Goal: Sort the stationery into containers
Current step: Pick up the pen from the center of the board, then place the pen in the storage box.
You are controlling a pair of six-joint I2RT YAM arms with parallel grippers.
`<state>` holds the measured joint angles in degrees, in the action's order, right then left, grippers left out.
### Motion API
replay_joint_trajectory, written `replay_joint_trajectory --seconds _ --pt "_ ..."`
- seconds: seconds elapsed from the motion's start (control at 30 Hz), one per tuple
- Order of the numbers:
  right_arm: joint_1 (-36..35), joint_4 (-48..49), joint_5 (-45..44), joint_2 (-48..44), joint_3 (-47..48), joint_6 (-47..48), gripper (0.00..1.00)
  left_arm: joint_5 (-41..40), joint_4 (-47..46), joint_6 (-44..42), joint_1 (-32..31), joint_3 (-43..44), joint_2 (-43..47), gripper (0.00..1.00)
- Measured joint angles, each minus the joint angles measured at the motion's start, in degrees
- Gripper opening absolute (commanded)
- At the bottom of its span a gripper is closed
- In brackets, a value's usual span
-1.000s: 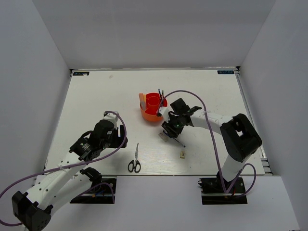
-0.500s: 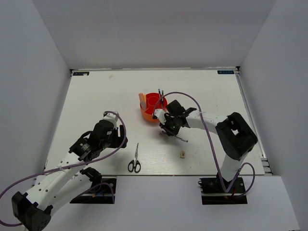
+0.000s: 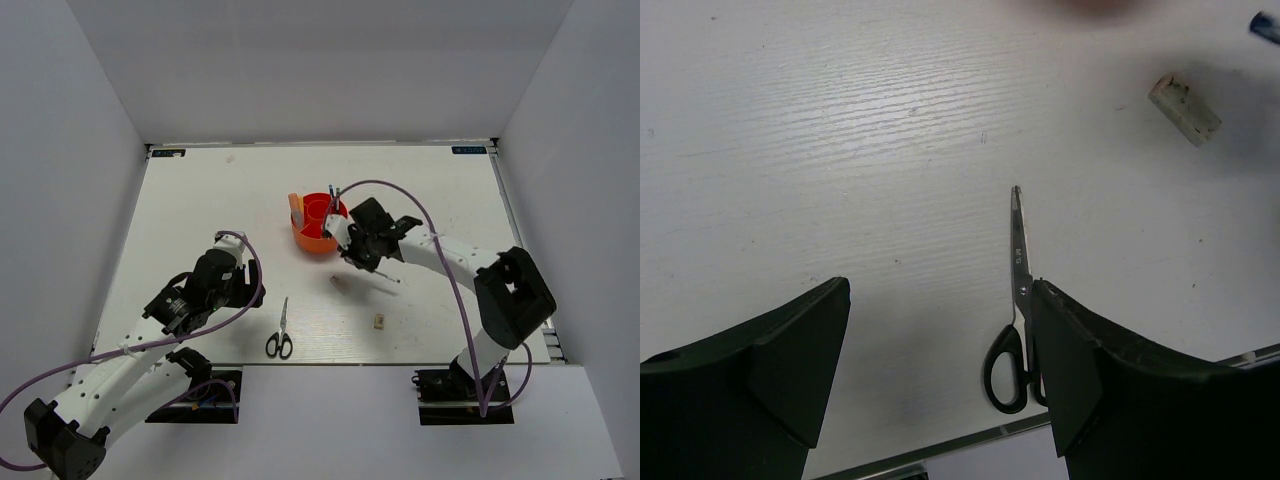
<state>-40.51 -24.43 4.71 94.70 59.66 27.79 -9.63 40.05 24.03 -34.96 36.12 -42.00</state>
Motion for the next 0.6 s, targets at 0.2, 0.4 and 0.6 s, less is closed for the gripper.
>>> replay_joint_trajectory --seconds 0.2,0.4,0.6 --pt "0.0 -2.6 -1.8 -3.1 15.0 0.5 0.00 -0.1 0.0 0.0 0.0 0.0 0.0 0.83" --pt "0.0 2.5 -2.0 -2.1 26.8 -2.7 0.00 -0.5 0.0 -0.1 0.0 0.0 -0.6 0.83" --pt "0.0 9.1 4.5 2.3 29.3 -10.0 0.00 -1.2 0.0 -0.3 0.0 0.0 -1.7 0.83"
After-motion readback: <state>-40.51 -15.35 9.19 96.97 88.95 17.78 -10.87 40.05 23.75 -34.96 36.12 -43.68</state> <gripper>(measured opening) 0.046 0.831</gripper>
